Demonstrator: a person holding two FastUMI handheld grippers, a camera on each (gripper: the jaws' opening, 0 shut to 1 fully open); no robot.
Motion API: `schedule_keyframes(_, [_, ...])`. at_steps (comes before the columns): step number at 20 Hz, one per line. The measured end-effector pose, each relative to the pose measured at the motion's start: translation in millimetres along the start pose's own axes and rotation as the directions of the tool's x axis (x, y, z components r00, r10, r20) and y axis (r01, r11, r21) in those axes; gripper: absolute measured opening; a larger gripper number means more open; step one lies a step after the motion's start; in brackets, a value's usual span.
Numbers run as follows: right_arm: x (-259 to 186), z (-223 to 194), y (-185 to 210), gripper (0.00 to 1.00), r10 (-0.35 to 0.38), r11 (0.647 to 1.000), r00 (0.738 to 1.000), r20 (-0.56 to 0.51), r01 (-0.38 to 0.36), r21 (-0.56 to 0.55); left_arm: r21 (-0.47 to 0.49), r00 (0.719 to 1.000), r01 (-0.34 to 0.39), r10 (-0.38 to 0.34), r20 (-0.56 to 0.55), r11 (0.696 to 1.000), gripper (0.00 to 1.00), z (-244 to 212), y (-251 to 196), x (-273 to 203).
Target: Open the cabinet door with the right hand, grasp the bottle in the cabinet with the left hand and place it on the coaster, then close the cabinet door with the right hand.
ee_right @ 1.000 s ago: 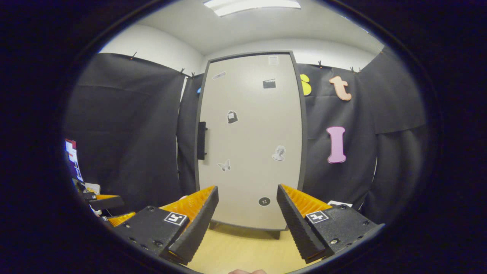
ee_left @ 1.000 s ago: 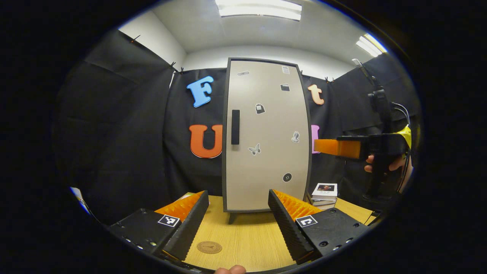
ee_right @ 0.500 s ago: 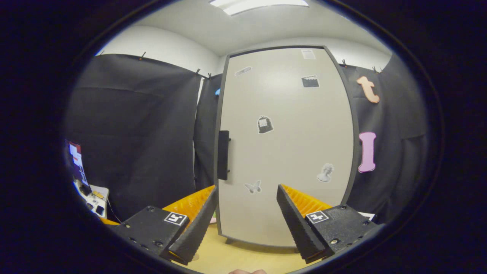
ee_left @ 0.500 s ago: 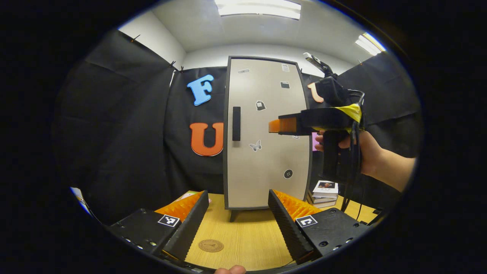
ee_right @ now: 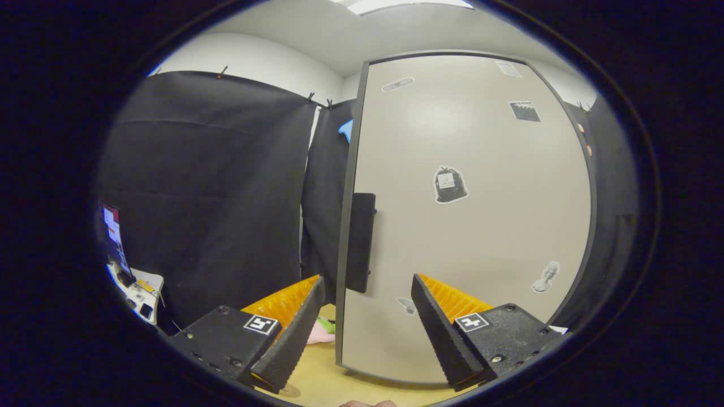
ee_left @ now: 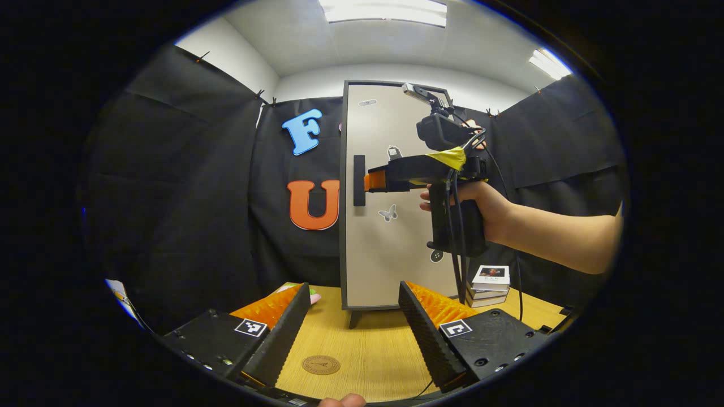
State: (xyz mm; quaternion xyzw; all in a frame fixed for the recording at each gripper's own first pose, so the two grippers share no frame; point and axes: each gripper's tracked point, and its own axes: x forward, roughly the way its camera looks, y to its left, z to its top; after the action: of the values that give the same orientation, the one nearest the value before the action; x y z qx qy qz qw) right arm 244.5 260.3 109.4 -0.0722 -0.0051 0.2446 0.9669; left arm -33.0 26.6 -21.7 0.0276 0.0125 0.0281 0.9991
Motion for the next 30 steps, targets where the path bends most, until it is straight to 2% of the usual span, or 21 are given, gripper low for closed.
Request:
schedule_keyframes(1, [8, 1, 1, 0.94, 0.002, 1.000, 1.000, -0.005, -0.002, -0.001, 0.001, 1.000, -0.007, 0.007, -0.001, 1.000, 0.95, -1, 3, 1])
schedule_keyframes(8, [52, 0, 10, 0.94, 0.010, 0.998, 0.999, -0.041, -0.007, 0.059, -0.015, 0.998, -0.060, 0.060, 0.003, 0.998, 0.95, -6, 27, 3])
schedule_keyframes(9, [56, 1, 10, 0.99, 0.012, 0.998, 0.999, -0.042, -0.009, 0.066, -0.016, 0.997, -0.071, 0.071, 0.003, 0.997, 0.95, -5, 31, 4])
schedule_keyframes(10, [59, 0, 10, 0.94, 0.014, 0.998, 0.999, -0.042, -0.011, 0.070, -0.020, 0.997, -0.078, 0.078, 0.002, 0.997, 0.95, -5, 34, 4])
schedule_keyframes(11, [62, 1, 10, 0.94, 0.013, 0.997, 0.999, -0.042, -0.010, 0.072, -0.026, 0.996, -0.084, 0.084, 0.001, 0.996, 0.95, -5, 37, 3])
schedule_keyframes(15, [71, 3, 13, 0.94, 0.014, 0.998, 0.999, -0.041, -0.011, 0.064, -0.039, 0.996, -0.087, 0.086, -0.011, 0.995, 0.95, -10, 41, 2])
schedule_keyframes(16, [74, 3, 15, 0.99, 0.016, 0.998, 0.999, -0.045, -0.013, 0.063, -0.040, 0.996, -0.084, 0.084, -0.015, 0.996, 0.95, -11, 40, 2])
schedule_keyframes(18, [80, 2, 18, 0.98, 0.018, 0.997, 0.999, -0.052, -0.014, 0.073, -0.043, 0.997, -0.077, 0.076, -0.018, 0.996, 0.95, -12, 37, 3])
schedule_keyframes(20, [85, 2, 25, 0.94, 0.037, 0.995, 0.998, -0.056, -0.032, 0.089, -0.046, 0.997, -0.071, 0.070, -0.019, 0.996, 0.95, -13, 35, 3])
schedule_keyframes(26, [88, 0, 20, 0.86, -0.015, 0.998, 0.998, -0.054, 0.018, 0.059, -0.059, 0.997, -0.076, 0.075, -0.020, 0.995, 0.95, -16, 38, 5])
schedule_keyframes(28, [88, -1, 15, 0.76, -0.003, 0.999, 0.998, -0.063, 0.007, 0.053, -0.075, 0.997, -0.072, 0.070, -0.029, 0.995, 0.95, -17, 38, 6])
schedule_keyframes(29, [87, -2, 12, 0.65, 0.000, 0.999, 0.998, -0.066, 0.003, 0.050, -0.090, 0.997, -0.068, 0.065, -0.032, 0.994, 0.95, -18, 37, 6])
schedule_keyframes(30, [88, -4, 8, 0.58, -0.009, 0.999, 0.998, -0.070, 0.011, 0.041, -0.104, 0.998, -0.064, 0.061, -0.033, 0.993, 0.95, -17, 36, 6])
